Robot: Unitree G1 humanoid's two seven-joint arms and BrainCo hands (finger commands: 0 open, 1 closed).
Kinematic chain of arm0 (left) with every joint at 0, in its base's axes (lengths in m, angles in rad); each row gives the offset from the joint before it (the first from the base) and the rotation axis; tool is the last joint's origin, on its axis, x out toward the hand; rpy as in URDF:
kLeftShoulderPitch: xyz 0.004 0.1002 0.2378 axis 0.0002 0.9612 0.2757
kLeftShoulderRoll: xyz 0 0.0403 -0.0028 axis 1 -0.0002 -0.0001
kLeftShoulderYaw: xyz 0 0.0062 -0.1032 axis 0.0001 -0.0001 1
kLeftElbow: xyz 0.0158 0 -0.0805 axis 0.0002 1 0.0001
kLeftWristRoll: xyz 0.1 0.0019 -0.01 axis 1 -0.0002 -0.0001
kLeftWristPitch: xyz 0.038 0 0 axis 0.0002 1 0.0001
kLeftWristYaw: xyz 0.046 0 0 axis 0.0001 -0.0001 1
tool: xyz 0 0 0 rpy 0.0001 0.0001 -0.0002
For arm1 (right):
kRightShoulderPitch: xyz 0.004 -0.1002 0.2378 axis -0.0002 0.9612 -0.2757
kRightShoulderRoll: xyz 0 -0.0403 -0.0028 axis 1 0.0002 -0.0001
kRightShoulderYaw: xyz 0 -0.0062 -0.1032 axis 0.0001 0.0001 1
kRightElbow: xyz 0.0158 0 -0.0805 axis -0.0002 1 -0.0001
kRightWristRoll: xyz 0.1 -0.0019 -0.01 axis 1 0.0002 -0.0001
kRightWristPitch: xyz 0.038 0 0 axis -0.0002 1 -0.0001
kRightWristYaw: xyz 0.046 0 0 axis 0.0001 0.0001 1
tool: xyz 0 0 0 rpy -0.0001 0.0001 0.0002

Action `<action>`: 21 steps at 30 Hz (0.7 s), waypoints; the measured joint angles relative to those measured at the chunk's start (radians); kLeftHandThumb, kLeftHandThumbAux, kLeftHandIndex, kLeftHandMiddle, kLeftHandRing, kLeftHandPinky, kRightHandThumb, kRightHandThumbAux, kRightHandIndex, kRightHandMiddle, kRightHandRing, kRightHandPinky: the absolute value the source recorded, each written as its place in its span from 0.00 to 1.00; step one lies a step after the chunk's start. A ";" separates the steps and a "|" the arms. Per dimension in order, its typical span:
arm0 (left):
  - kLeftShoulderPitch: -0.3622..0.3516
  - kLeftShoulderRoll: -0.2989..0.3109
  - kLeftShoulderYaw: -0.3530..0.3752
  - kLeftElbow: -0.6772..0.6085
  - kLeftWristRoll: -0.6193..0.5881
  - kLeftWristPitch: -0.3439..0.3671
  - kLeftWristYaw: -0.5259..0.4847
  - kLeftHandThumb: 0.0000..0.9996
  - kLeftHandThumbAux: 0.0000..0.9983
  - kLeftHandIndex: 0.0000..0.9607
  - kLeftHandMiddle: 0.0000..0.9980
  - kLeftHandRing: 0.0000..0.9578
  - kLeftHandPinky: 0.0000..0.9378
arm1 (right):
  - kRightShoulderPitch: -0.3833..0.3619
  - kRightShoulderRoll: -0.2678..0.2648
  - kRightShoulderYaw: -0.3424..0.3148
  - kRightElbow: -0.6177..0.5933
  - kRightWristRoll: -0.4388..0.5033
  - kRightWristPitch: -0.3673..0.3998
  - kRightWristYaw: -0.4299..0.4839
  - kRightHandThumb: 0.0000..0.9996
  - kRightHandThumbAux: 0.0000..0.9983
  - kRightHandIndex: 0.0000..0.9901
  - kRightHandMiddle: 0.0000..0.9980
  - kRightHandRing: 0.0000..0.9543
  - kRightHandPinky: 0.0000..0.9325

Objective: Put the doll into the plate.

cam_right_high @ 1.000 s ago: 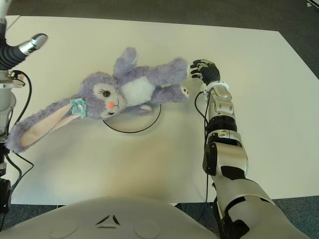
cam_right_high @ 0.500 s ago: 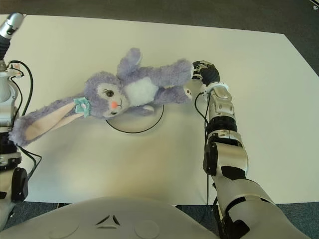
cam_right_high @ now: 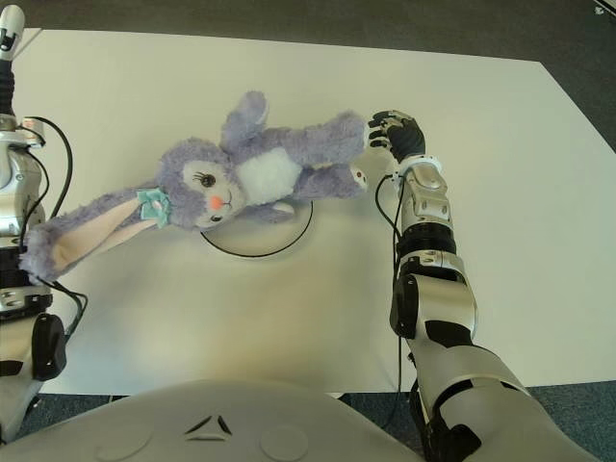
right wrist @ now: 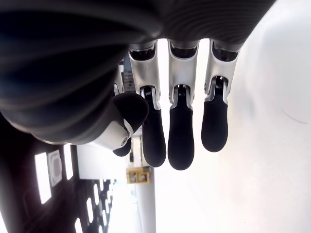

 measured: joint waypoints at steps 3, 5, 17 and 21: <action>-0.011 -0.019 0.006 -0.001 -0.029 0.028 0.000 0.24 0.51 0.00 0.00 0.01 0.17 | -0.004 0.010 0.000 -0.001 0.001 -0.003 -0.004 0.84 0.68 0.43 0.47 0.56 0.55; -0.019 -0.032 0.011 0.004 -0.043 0.036 0.000 0.26 0.52 0.00 0.00 0.03 0.19 | -0.006 0.013 0.000 -0.002 0.001 -0.006 -0.006 0.84 0.68 0.44 0.47 0.56 0.55; -0.119 -0.086 0.052 0.259 -0.099 -0.028 -0.032 0.33 0.59 0.00 0.08 0.20 0.35 | -0.044 0.058 -0.003 -0.022 0.015 -0.069 -0.021 0.84 0.68 0.44 0.46 0.56 0.56; -0.145 -0.086 0.064 0.318 -0.111 -0.049 -0.059 0.31 0.60 0.03 0.22 0.33 0.43 | -0.061 0.061 -0.012 -0.021 0.025 -0.091 -0.031 0.84 0.68 0.44 0.47 0.57 0.57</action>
